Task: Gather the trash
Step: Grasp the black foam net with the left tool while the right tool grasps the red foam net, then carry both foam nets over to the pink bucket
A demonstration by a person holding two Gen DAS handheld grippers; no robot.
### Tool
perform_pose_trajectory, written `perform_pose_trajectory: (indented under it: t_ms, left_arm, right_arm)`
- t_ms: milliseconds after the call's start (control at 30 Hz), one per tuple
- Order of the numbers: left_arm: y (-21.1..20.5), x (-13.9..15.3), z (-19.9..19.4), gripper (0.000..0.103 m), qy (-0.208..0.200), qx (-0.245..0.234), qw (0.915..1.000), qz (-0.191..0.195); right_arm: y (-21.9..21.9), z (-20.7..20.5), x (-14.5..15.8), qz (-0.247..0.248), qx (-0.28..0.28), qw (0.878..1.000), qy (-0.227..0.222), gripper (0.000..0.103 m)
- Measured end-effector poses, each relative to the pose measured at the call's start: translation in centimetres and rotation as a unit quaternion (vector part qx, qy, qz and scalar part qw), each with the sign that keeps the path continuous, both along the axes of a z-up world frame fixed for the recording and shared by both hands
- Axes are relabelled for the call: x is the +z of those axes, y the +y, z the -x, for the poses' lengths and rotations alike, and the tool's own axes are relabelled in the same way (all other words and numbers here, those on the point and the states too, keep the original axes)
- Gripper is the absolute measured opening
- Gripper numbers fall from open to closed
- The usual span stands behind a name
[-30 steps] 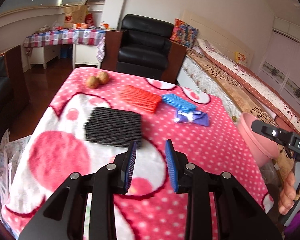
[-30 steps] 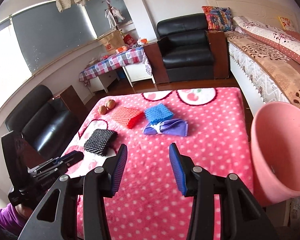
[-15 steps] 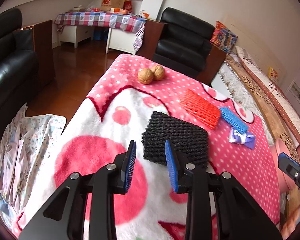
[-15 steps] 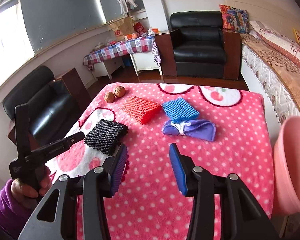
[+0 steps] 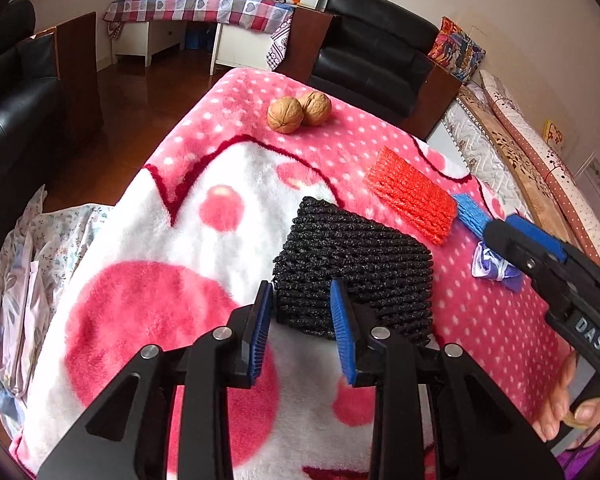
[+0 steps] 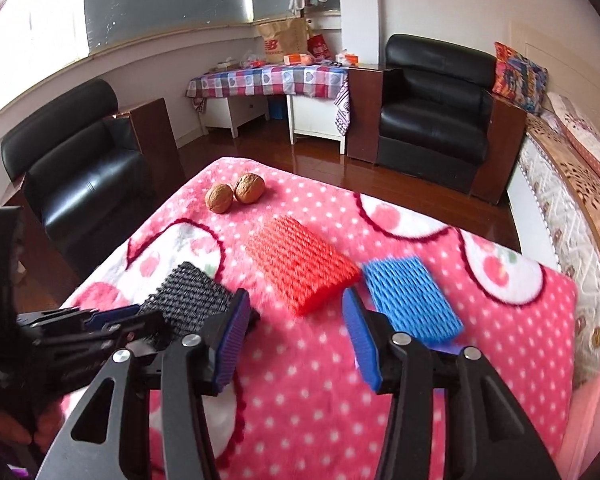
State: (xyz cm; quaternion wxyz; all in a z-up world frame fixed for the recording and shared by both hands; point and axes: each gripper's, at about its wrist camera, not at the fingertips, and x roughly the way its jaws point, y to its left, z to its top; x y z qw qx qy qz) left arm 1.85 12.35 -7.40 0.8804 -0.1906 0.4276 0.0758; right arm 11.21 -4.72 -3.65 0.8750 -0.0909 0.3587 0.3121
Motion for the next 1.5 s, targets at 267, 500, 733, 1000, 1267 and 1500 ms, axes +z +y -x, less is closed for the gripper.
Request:
perform_pose_trajectory:
  t_ms: [267,500,733,1000,1267,1500]
  left_arm:
    - [0.0,0.0,-0.1,0.03,0.001,-0.001,1.0,-0.001]
    - [0.3,-0.1,-0.1,0.03,0.0,-0.002,1.0,0.003]
    - [0.2,0.0,-0.1,0.028,0.0,-0.002,1.0,0.002]
    - [-0.7,1.1,1.3,0.01,-0.034,-0.018,0.9992,0.01]
    - [-3.7,4.9,3.2,0.009,-0.093,-0.057,0.9936,0.03]
    - [-8.0,8.3,3.7,0.009,-0.139,-0.103,0.9846,0.023]
  right_arm:
    - [4.2,-3.8,-3.8,0.089,0.018,0.996,0.018,0.035]
    - [3.2,-3.2,-3.7,0.062,0.004,0.998,0.031,0.009]
    - [-0.4,0.4,-1.3,-0.012,-0.017,0.999,0.049,0.009]
    - [-5.4,4.0,0.5,-0.054,-0.052,0.995,0.063,0.009]
    - [-10.4,6.5,1.2,-0.099,-0.091,0.988,0.072,0.009]
    - [-14.8,8.4,2.3,-0.13,-0.125,0.982,0.062,0.009]
